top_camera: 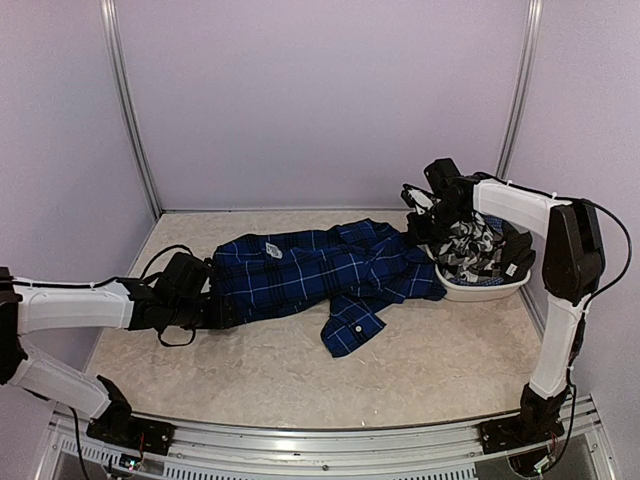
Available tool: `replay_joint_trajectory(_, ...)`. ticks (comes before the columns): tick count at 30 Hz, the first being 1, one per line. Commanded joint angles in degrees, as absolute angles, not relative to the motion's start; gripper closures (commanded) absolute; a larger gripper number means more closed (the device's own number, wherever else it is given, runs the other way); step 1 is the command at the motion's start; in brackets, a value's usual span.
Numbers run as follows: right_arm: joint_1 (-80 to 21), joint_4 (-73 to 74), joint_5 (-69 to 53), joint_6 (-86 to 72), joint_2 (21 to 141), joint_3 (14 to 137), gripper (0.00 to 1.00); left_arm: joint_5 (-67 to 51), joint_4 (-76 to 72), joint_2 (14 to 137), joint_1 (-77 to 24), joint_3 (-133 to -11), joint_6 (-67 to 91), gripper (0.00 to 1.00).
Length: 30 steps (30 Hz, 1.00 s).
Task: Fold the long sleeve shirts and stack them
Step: Pick up the crumpled shirt from the center of the board.
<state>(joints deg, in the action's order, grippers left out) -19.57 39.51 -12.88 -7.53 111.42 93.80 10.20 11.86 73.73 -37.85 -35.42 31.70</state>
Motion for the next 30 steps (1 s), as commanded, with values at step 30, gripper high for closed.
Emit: replay_joint_trajectory(30,-18.98,39.79,-14.14,-6.94,109.02,93.61,1.00,5.60,-4.51,84.21,-34.48,-34.03,32.87,0.59)
